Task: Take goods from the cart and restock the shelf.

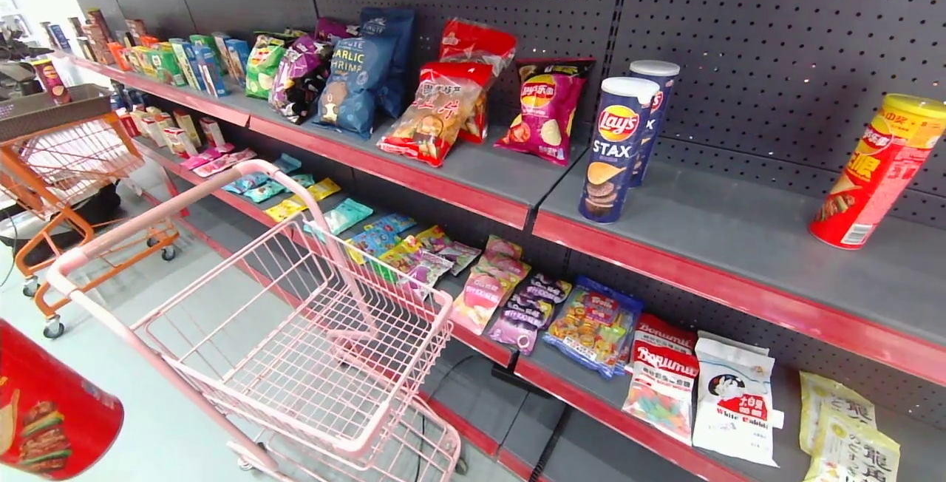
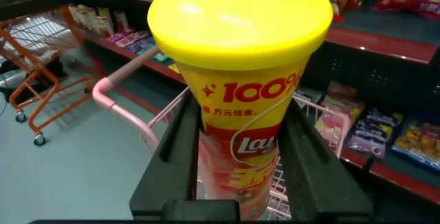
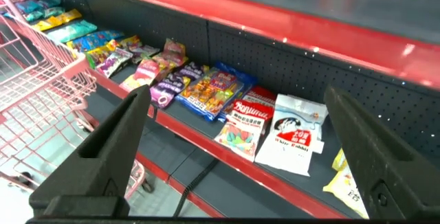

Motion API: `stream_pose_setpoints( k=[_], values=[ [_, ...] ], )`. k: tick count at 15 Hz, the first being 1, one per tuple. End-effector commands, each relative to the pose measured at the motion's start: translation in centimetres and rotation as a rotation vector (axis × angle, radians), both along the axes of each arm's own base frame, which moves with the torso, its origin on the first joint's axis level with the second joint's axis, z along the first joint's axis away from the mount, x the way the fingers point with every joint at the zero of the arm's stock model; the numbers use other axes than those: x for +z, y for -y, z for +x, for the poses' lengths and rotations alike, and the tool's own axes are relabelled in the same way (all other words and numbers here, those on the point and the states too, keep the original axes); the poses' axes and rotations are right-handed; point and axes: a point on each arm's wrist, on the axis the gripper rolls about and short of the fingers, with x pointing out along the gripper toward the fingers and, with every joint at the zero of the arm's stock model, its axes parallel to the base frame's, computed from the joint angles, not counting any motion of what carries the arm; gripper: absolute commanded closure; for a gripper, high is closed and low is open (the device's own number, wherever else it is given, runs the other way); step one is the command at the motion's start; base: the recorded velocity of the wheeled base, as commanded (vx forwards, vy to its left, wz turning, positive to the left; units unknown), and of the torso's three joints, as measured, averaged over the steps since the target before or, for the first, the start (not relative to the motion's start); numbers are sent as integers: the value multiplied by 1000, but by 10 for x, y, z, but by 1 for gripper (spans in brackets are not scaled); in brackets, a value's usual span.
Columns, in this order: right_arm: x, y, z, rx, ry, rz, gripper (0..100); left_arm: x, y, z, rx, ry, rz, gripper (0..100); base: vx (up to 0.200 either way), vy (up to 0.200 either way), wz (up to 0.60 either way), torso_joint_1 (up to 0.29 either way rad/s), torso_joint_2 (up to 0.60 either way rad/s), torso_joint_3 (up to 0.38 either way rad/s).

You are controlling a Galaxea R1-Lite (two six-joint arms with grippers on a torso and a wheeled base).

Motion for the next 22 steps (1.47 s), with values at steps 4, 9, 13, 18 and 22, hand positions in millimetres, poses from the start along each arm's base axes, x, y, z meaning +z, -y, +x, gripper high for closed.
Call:
stream_pose_setpoints(
  k=[4,9,13,18,22],
  values=[
    [0,0,0,0,-1,0,0,0,1,-2,-34,5,3,100,0,0,-150,96,-227,-133],
    [0,0,0,0,-1,1,0,-8,2,-5,-52,-32,43,100,0,0,-600,6,-10,-3],
    [0,0,0,0,-1,1,0,-6,2,-5,-51,-33,94,100,0,0,-600,1,6,0],
    [0,0,0,0,-1,0,0,-6,2,-6,-51,-28,121,100,40,0,-360,3,3,1],
    [0,0,0,0,-1,-2,0,-7,2,-8,-49,-19,123,100,200,0,0,-7,-1,2]
  ],
)
